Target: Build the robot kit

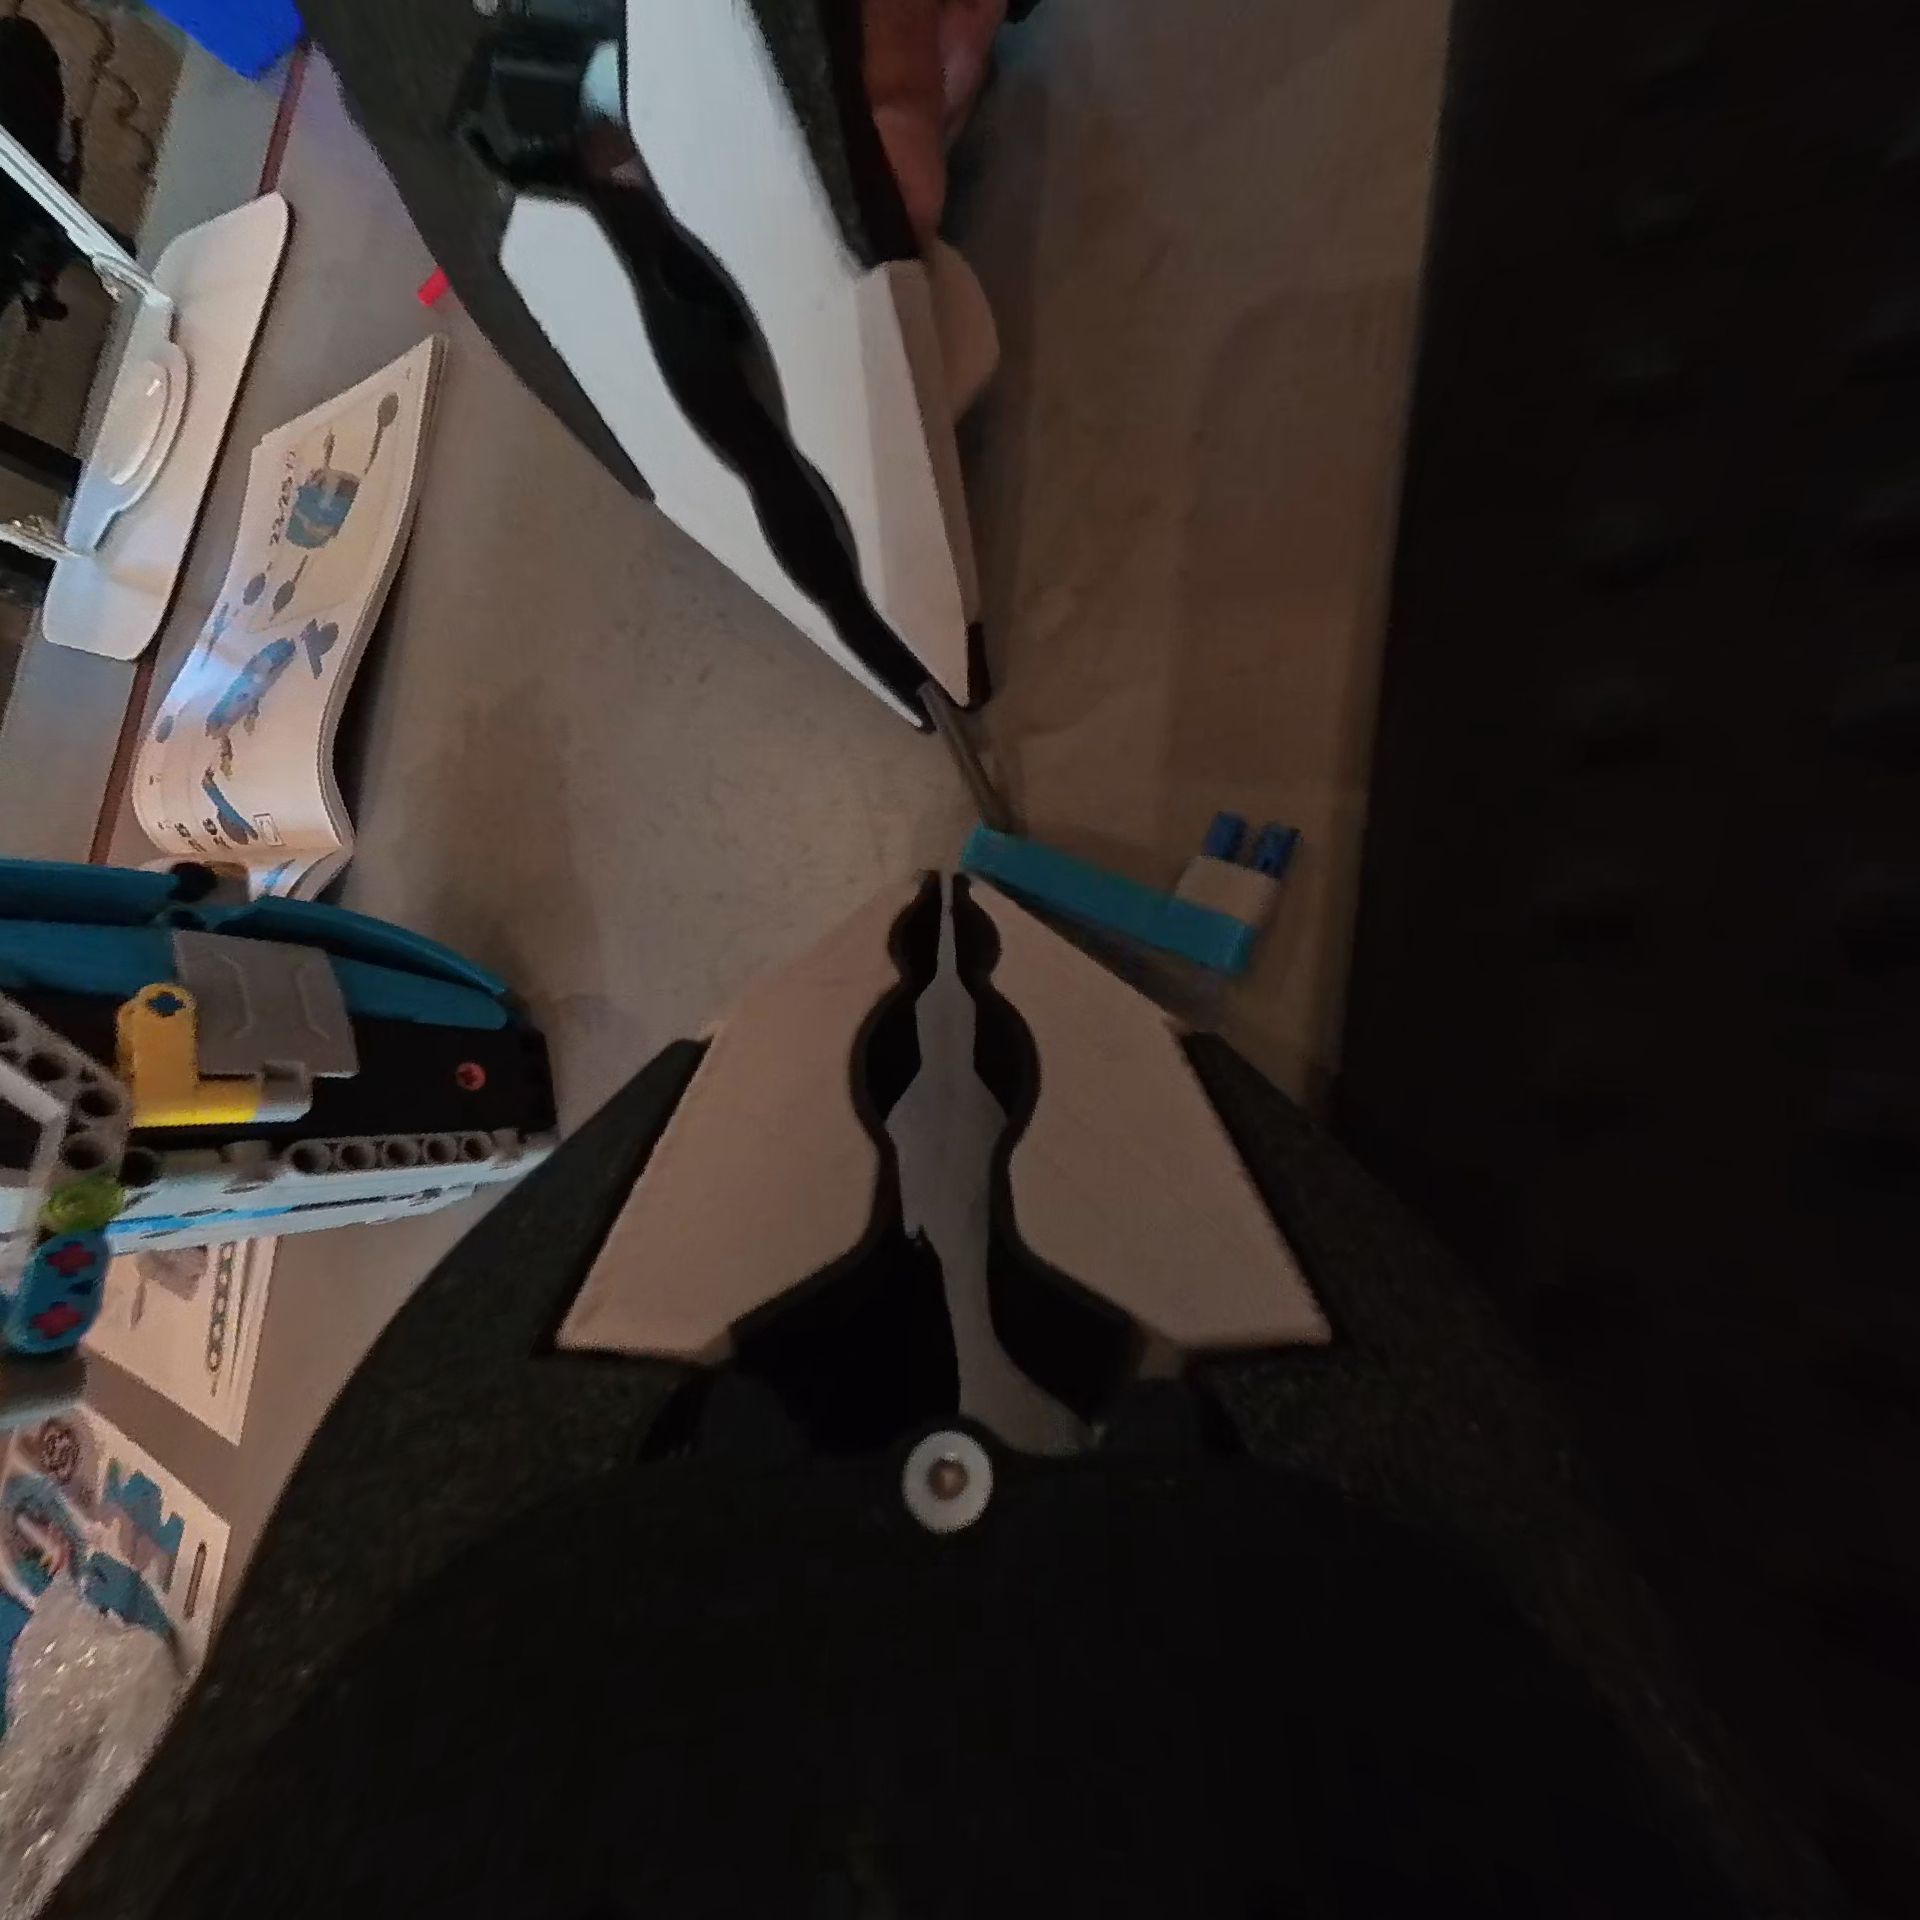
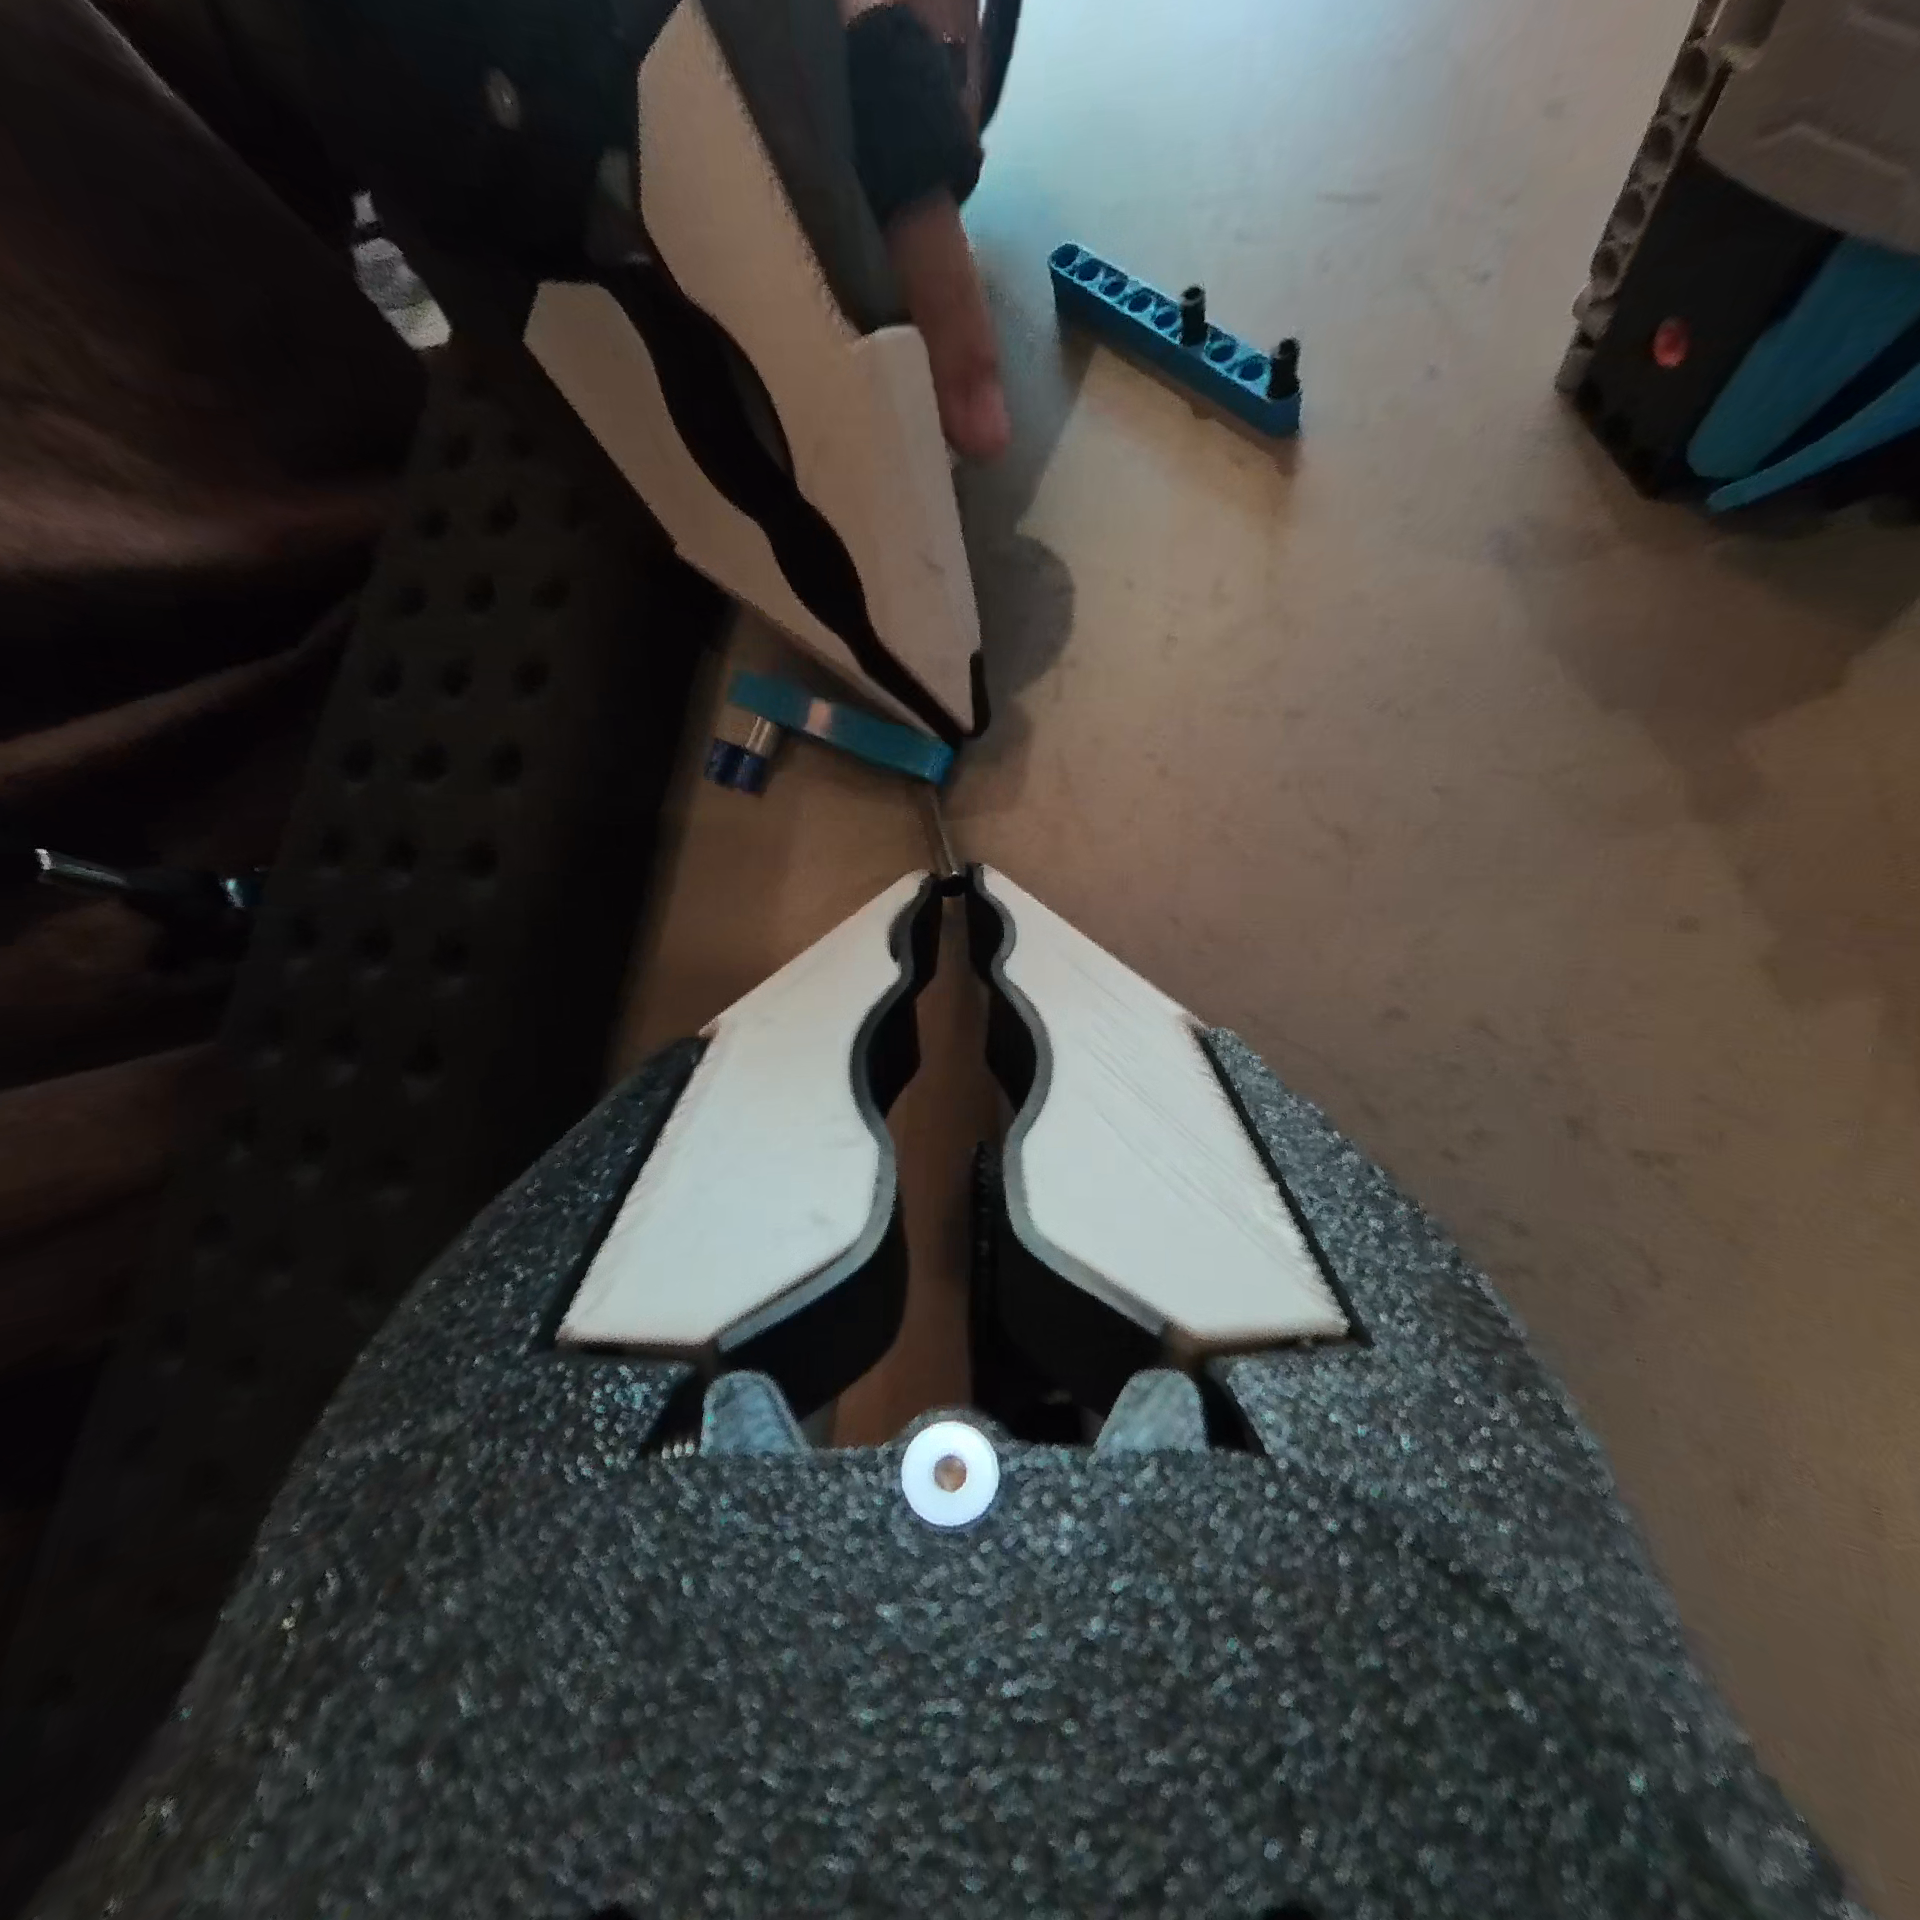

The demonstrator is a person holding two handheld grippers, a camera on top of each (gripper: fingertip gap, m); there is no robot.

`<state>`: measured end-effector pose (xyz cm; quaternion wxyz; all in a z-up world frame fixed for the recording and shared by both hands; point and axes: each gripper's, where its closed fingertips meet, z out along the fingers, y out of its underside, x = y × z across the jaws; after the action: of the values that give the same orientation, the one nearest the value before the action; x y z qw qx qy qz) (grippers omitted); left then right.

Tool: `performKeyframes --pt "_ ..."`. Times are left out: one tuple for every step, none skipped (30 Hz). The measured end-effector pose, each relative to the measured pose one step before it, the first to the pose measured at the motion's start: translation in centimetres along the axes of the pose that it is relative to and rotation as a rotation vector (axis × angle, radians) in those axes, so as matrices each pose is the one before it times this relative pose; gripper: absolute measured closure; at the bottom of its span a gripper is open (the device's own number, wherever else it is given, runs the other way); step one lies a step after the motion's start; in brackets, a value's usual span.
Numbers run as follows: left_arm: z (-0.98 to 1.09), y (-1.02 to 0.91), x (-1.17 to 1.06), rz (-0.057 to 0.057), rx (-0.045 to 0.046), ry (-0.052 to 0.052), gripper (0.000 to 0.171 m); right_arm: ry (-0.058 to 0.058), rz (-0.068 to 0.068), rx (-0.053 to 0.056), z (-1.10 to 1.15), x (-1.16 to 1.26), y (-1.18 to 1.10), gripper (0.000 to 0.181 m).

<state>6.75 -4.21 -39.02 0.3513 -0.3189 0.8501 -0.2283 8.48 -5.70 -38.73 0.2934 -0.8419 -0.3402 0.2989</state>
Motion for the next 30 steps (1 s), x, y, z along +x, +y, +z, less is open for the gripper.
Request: performKeyframes --pt "-0.208 0.281 -0.125 -0.0076 -0.01633 0.0052 0.169 0.0156 -0.0120 -0.0029 0.016 -0.011 -0.033 0.176" --pt "-0.293 0.367 -0.113 -0.0235 -0.01661 0.0140 0.168 0.0122 -0.0128 -0.0036 0.037 -0.069 -0.049 0.176" --pt "-0.350 0.348 -0.077 -0.0461 -0.01276 0.0243 0.165 0.0104 -0.0131 -0.0010 0.058 -0.072 -0.132 0.176" --pt "-0.382 0.214 -0.055 -0.0626 -0.00474 0.0280 0.161 0.0098 -0.0108 0.0014 0.066 -0.030 -0.173 0.176" --pt "-0.399 0.043 0.044 -0.0651 0.00422 0.0289 0.156 0.0063 -0.0073 0.0051 0.060 -0.015 -0.213 0.176" --pt "-0.374 -0.017 0.075 -0.0577 0.00606 0.0203 0.155 0.0060 -0.0046 0.0080 0.023 0.026 -0.222 0.176" --pt "-0.322 -0.018 -0.133 -0.0550 0.00497 -0.0030 0.155 0.0031 -0.0007 0.0084 0.016 0.032 -0.186 0.176" --pt "-0.216 0.050 -0.155 -0.0636 0.00039 -0.0090 0.156 0.0049 0.0002 0.0064 0.019 0.080 -0.126 0.176" --pt "-0.163 0.147 0.075 -0.0619 -0.00846 -0.0003 0.156 0.0058 -0.0006 0.0021 0.029 0.086 -0.056 0.176" --pt "-0.215 0.155 0.101 -0.0419 -0.01074 -0.0088 0.156 0.0043 -0.0010 -0.0013 0.054 0.036 -0.002 0.176" --pt "-0.307 0.050 -0.002 -0.0136 -0.00447 -0.0248 0.157 0.0009 -0.0017 -0.0011 0.075 -0.009 0.005 0.176" --pt "-0.327 -0.002 -0.010 0.0075 -0.00266 -0.0300 0.159 0.0022 -0.0003 -0.0053 0.102 0.004 0.053 0.176" --pt "-0.203 0.082 0.158 0.0158 -0.01256 -0.0179 0.161 0.0100 -0.0033 -0.0072 0.098 0.121 0.086 0.176" --pt "-0.028 0.246 0.491 0.0166 -0.02859 0.0073 0.161 0.0069 -0.0042 -0.0027 0.089 0.075 0.021 0.176" --pt "0.135 0.249 0.527 0.0237 -0.03134 0.0108 0.161 -0.0019 0.0013 -0.0001 0.069 -0.045 -0.020 0.176" --pt "0.237 0.125 0.195 0.0352 -0.02173 -0.0074 0.162 0.0018 0.0008 -0.0007 0.058 0.009 -0.019 0.176" --pt "0.291 0.129 0.011 0.0374 -0.01702 -0.0134 0.162 0.0025 -0.0022 0.0008 0.051 0.006 -0.042 0.176" --pt "0.322 0.123 0.063 0.0277 -0.01314 -0.0018 0.161 0.0034 -0.0008 -0.0010 0.052 0.018 -0.032 0.176" --pt "0.267 -0.018 0.060 0.0111 -0.00145 0.0059 0.162 0.0045 -0.0028 0.0008 0.046 0.023 -0.048 0.176" --pt "0.143 -0.260 -0.014 -0.0037 0.01312 0.0069 0.162 0.0078 -0.0030 0.0011 0.044 0.063 -0.047 0.176" --pt "0.086 -0.222 0.017 -0.0094 0.01156 0.0110 0.162 0.0055 -0.0037 0.0031 0.066 0.006 -0.090 0.176" --pt "0.135 -0.018 0.044 -0.0057 0.00050 0.0108 0.162 -0.0029 -0.0033 0.0007 0.116 -0.115 -0.048 0.176" --pt "0.092 -0.056 0.000 -0.0001 0.00436 0.0044 0.162 -0.0033 -0.0028 -0.0057 0.169 -0.106 0.042 0.176" --pt "0.058 -0.064 -0.001 0.0011 0.00556 0.0018 0.163 0.0006 -0.0044 -0.0037 0.173 -0.048 0.011 0.176" --pt "0.023 0.003 0.003 0.0001 0.00158 0.0019 0.163 -0.0004 -0.0022 -0.0029 0.157 -0.033 -0.005 0.176" --pt "-0.023 0.019 -0.006 -0.0016 0.00159 0.0018 0.163 0.0049 -0.0006 -0.0093 0.108 0.082 0.117 0.176" --pt "-0.001 0.009 0.000 -0.0050 0.00233 0.0022 0.163 -0.0009 -0.0004 0.0035 0.016 0.011 -0.045 0.176" --pt "0.002 0.001 -0.008 -0.0042 0.00258 0.0015 0.163 -0.0003 0.0020 0.0007 -0.006 0.029 -0.024 0.176" --pt "-0.012 0.011 -0.002 -0.0012 0.00156 0.0003 0.163 0.0017 -0.0010 0.0010 0.004 0.038 -0.027 0.176" --pt "0.001 0.001 -0.006 -0.0012 0.00055 0.0003 0.163 0.0053 0.0006 0.0061 -0.053 0.094 -0.140 0.176"
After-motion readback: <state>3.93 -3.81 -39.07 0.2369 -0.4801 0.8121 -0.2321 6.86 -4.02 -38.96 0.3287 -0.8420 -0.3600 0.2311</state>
